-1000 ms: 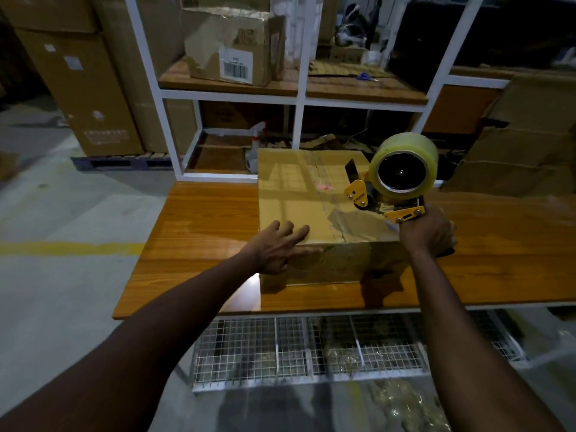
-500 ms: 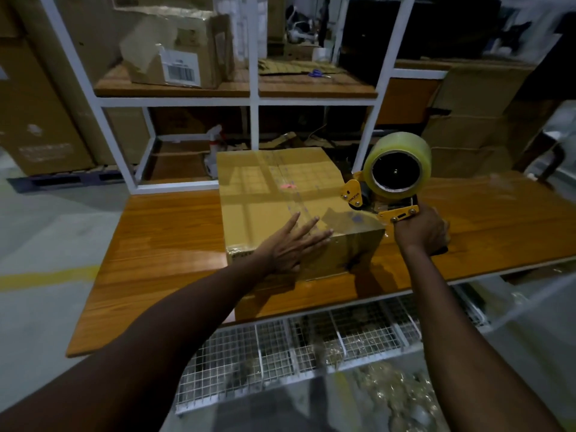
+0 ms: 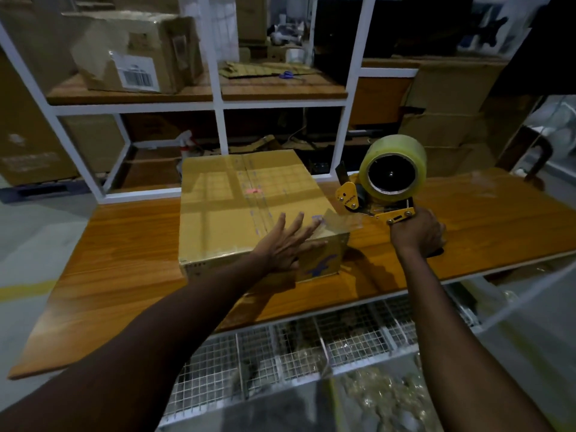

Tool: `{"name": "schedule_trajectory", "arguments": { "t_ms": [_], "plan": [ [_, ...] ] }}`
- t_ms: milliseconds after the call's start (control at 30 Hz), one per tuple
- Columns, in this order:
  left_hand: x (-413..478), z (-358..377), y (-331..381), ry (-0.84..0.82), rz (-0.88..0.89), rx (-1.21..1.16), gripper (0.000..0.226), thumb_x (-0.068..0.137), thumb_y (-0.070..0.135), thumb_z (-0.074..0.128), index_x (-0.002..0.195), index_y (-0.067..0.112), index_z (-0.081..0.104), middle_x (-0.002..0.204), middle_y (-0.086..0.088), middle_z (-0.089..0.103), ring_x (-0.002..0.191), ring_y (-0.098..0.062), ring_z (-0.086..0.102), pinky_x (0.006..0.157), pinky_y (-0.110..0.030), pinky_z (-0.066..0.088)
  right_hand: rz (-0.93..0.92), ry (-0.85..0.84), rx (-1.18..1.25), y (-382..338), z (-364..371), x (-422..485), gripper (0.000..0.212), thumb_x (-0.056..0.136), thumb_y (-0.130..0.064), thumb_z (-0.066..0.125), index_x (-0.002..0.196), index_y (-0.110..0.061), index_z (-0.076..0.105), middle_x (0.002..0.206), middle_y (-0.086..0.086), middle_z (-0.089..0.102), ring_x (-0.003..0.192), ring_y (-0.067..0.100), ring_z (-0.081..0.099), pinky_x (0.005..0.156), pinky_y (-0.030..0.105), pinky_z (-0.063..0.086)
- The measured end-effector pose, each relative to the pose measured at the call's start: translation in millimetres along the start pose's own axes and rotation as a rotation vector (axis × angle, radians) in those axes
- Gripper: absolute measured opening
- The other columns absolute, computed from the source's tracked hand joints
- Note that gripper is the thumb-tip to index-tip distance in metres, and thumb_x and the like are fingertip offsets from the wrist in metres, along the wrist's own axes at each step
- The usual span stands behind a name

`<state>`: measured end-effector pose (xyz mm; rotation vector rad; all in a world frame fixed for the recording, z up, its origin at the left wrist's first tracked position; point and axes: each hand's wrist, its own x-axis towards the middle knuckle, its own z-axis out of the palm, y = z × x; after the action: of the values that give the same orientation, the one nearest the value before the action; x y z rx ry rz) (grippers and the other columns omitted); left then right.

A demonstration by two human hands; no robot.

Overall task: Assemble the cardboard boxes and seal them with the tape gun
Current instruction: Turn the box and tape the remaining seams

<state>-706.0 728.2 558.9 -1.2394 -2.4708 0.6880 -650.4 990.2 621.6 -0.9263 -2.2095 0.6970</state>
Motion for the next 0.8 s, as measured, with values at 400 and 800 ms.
{"name": "schedule_trajectory", "arguments": {
  "t_ms": [400,800],
  "plan": [
    [75,-24,81,0.097,-0.476,-0.527,0.052,0.087,0.057,0.046,0.126,0.024,0.054,0.155,-0.009,0.03,0.138,-0.031,0.03,0.111,-0.057,0.024,-0.109,-0.101,0.102,28,28,93,0.016,0.089,-0.033,0.061,0.088,-0.018,0.067,0.107,0.01,0.064,0.113,0.04,0.05,0.093,0.05,0.035],
    [132,-46,104,0.023,-1.113,-0.588,0.068,0.086,0.063,0.05,0.137,0.018,0.045,0.146,-0.009,0.043,0.133,-0.029,0.037,0.105,-0.044,0.03,-0.201,-0.226,0.123,34,47,135,0.01,0.088,-0.027,0.064,0.088,-0.018,0.069,0.107,0.009,0.064,0.112,0.038,0.051,0.09,0.047,0.037]
  ]
}}
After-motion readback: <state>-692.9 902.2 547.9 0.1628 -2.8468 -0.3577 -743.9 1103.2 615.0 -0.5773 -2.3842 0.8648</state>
